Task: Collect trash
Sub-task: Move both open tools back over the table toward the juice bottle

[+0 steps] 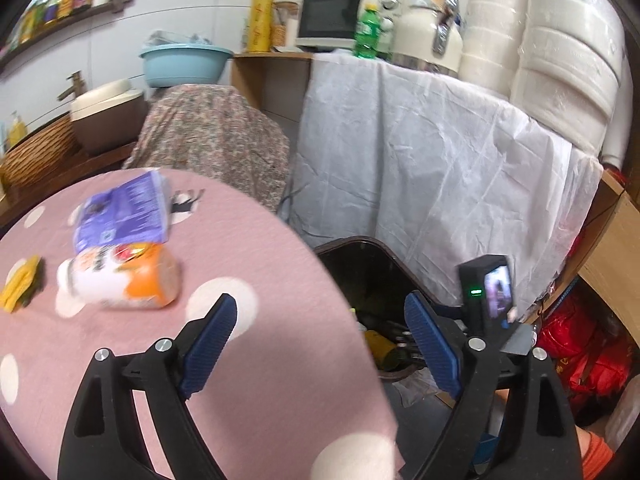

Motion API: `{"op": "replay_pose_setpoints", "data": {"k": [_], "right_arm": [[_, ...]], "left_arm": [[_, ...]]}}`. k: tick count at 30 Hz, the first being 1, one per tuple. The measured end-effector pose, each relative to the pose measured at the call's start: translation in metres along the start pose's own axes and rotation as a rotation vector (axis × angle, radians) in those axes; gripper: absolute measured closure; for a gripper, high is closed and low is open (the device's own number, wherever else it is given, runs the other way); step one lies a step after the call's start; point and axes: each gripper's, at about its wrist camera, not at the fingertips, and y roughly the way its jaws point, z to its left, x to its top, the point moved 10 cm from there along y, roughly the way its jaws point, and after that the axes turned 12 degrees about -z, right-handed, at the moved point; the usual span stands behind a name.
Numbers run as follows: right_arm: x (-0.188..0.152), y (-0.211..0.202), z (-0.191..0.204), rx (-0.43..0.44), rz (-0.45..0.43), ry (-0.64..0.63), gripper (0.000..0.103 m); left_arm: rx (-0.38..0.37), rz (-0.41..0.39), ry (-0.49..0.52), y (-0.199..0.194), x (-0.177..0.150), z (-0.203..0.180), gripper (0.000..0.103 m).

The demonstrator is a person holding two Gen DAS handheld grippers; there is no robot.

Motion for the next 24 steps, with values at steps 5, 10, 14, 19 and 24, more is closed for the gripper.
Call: {"op": "replay_pose_setpoints", "data": {"k": [5,10,14,19,24], "right_arm": [[0.014,-0.042,0.031,0.051,-0.092,-0.034,0.018],[0.033,-0.081,0.088,0.194,-0.159,-0.127,0.016],[0.048,-0.103,0.151,0.299,-0.188,-0.284,0.015],[0.06,-0.104,0.228,0.343,-0.205,-0.544,0.014],[0.062,-0.086,0.3,0.392,-0.163,-0.824,0.014]], "left_arm": [[0.044,-0.021,-0.038,-0.026,-0.008,0.033,0.013],[0.094,-0.03,-0.046,-0.051,-0.02,0.069,0.006],[0.144,-0.031,-0.031,-0.073,-0.032,0.107,0.005],[0.231,-0.017,0.022,-0.1,-0.046,0.154,0.005],[0.258,0.012,0.019,-0.123,-0.06,0.199,0.005]]}}
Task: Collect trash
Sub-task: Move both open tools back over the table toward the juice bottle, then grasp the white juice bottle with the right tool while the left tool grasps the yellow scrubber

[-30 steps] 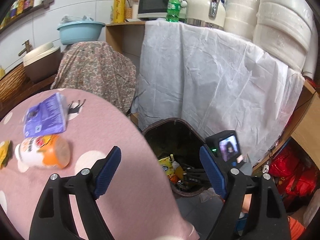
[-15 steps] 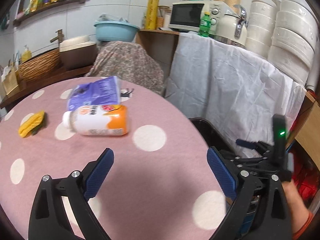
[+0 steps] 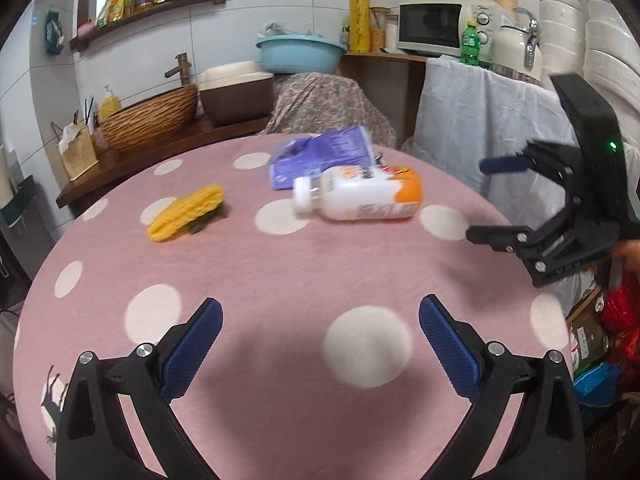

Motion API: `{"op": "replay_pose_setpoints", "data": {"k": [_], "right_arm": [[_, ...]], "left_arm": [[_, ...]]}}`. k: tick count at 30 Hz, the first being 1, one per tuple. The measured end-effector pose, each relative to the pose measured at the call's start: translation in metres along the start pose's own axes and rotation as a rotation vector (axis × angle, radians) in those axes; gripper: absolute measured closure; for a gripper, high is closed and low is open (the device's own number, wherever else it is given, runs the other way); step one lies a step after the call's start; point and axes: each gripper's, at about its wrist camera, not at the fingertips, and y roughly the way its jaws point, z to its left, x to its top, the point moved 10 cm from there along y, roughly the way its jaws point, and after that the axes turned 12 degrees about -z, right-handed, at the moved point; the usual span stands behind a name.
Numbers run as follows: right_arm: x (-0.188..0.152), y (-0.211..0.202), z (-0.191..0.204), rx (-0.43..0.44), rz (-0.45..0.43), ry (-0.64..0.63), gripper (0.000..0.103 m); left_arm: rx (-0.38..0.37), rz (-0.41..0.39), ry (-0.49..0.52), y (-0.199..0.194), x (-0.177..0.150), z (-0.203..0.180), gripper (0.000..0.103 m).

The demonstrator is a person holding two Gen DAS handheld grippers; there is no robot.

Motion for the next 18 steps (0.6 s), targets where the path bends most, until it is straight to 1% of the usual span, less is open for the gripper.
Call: {"op": "replay_pose_setpoints", "data": {"k": [2,3,4,6,10,13,18], "right_arm": [[0.009,0.018,0.009,0.008,0.047,-0.093,0.014],[0.01,0.026,0.011,0.019,0.064,-0.12,0.014],[0.013,0.036,0.013,0.03,0.088,-0.147,0.014],[0.018,0.052,0.013,0.024,0.122,-0.19,0.014],[0.021,0.079,0.018,0.041,0.188,-0.279,0.014],[0.02,0.093,0.016,0.041,0.231,-0.329,0.015],[0.017,0.119,0.015,0.053,0.299,-0.364,0.015]], "left_arm": [[0.031,0.013,0.01,-0.002,-0.005,0.017,0.005],[0.037,0.016,0.013,-0.003,-0.007,0.023,0.005],[0.037,0.02,0.012,-0.004,-0.008,0.03,0.005],[0.039,0.036,-0.001,-0.004,-0.012,0.043,0.005],[0.041,0.063,-0.021,0.0,-0.018,0.058,0.005],[0.03,0.084,-0.013,0.004,-0.023,0.066,0.005],[0.013,0.111,0.001,0.016,-0.025,0.079,0.005]]}}
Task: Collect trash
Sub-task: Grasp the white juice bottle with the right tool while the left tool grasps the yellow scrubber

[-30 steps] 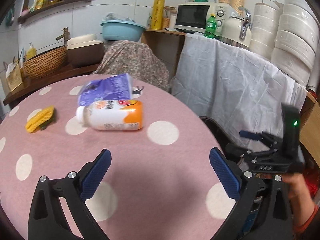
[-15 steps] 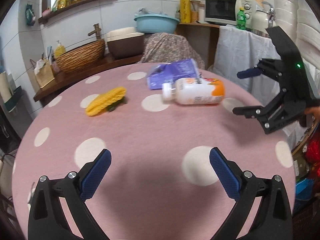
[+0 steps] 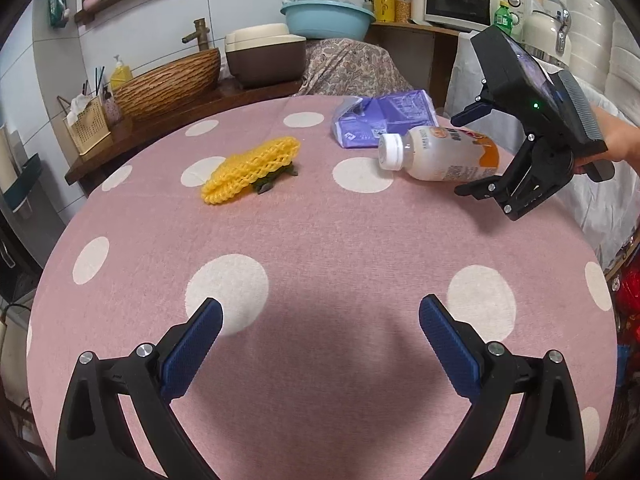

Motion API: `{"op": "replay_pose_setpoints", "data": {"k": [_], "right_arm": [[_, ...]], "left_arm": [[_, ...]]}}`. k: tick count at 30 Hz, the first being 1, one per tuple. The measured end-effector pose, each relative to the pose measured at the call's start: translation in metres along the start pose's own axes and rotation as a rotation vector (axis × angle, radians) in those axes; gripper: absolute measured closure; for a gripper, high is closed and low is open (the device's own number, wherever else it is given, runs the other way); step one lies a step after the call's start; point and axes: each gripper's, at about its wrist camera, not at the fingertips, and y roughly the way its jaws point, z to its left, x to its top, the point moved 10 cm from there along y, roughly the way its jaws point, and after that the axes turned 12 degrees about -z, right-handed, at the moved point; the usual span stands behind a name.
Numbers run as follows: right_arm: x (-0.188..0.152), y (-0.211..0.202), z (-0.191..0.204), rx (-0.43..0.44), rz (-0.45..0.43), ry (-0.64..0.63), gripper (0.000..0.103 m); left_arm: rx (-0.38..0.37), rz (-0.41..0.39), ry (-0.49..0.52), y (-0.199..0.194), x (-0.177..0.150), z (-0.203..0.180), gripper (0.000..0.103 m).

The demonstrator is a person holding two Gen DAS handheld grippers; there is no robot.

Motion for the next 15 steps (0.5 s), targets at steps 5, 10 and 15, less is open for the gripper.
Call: {"op": "replay_pose_setpoints", "data": {"k": [5,10,15], "right_arm": [[0.004,0.015,0.002,0.025,0.017,-0.002,0.025],[0.007,0.018,0.002,0.053,0.027,0.017,0.035],[0.008,0.017,0.004,0.06,0.029,0.027,0.037]], "left_arm": [[-0.011,0.008,-0.051,0.011,0.009,0.021,0.005],[0.001,-0.013,-0.05,0.025,0.026,0.036,0.005],[0.015,-0.024,-0.012,0.042,0.042,0.044,0.005]]}}
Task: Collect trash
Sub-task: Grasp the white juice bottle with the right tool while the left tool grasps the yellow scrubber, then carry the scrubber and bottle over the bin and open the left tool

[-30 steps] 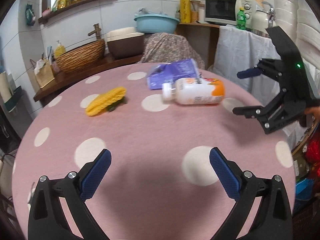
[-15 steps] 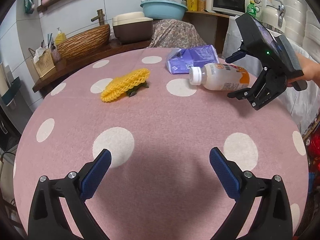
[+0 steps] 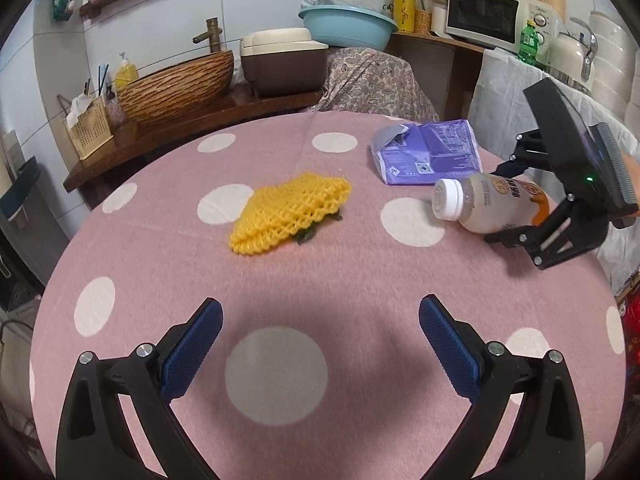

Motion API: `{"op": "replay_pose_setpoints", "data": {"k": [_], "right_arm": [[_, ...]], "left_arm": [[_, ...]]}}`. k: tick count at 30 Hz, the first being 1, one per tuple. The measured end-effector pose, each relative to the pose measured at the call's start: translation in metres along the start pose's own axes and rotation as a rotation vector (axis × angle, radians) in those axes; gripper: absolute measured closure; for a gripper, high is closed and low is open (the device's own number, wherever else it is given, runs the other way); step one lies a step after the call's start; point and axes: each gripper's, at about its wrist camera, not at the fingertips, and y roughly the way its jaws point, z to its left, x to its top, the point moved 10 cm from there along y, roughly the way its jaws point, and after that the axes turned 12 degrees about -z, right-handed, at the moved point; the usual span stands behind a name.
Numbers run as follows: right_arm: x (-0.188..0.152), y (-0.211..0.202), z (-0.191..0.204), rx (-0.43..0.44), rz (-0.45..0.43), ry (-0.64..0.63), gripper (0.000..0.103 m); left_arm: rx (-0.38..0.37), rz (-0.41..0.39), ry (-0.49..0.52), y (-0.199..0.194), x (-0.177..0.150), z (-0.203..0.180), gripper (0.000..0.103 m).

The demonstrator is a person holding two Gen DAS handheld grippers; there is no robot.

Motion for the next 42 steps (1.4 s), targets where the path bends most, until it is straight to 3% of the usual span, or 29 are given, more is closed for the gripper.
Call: {"op": "replay_pose_setpoints", "data": {"k": [3,12,18,23,35,42], "right_arm": [[0.0,-0.006,0.004,0.045,-0.017,0.061,0.038],[-0.01,-0.038,0.014,0.08,-0.113,0.252,0.041],[-0.021,-0.054,0.023,0.099,-0.168,0.337,0.041],[-0.029,-0.066,0.032,0.106,-0.211,0.387,0.041],[-0.03,-0.098,0.051,0.107,-0.364,0.506,0.041],[-0.044,-0.128,0.065,0.1,-0.47,0.608,0.041]], "left_arm": [[0.019,0.021,0.038,0.015,0.005,0.005,0.006],[0.074,0.096,0.142,0.073,0.025,0.004,0.022],[0.121,0.121,0.149,0.097,0.033,0.003,0.044],[0.141,0.115,0.118,0.101,0.038,0.013,0.082],[0.076,-0.022,-0.165,0.037,0.043,0.03,0.089],[-0.028,-0.13,-0.227,-0.03,0.031,-0.008,0.089]]}}
